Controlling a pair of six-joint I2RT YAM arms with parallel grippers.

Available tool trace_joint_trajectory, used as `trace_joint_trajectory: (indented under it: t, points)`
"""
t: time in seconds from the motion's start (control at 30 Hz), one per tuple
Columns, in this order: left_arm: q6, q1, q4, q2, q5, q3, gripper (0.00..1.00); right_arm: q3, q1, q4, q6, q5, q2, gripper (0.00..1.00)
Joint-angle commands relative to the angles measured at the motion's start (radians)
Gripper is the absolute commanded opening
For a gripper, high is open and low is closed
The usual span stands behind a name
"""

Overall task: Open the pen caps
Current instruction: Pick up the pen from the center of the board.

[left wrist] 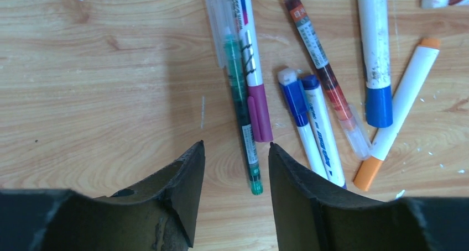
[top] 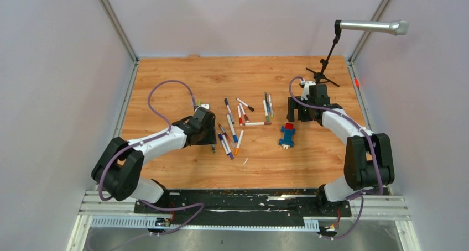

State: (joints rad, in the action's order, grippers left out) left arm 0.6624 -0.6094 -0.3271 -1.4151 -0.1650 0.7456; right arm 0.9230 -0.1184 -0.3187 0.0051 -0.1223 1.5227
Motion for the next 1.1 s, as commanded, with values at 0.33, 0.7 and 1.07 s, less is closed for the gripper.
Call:
trace_joint_trajectory:
  t: [0.33,0.7,1.07]
  points:
    - [-0.013,-0.004,-0.062,-0.091,-0.128,0.134,0.37,0.036,-0.003,0.003,-0.028,-0.013,-0.016,0.88]
    - [-0.021,-0.002,-0.056,-0.214,-0.120,0.205,0.28,0.037,-0.003,0.003,-0.028,-0.014,-0.021,0.88]
    - [-0.016,-0.002,-0.007,-0.251,-0.043,0.159,0.28,0.038,-0.003,0.000,-0.027,-0.019,-0.021,0.88]
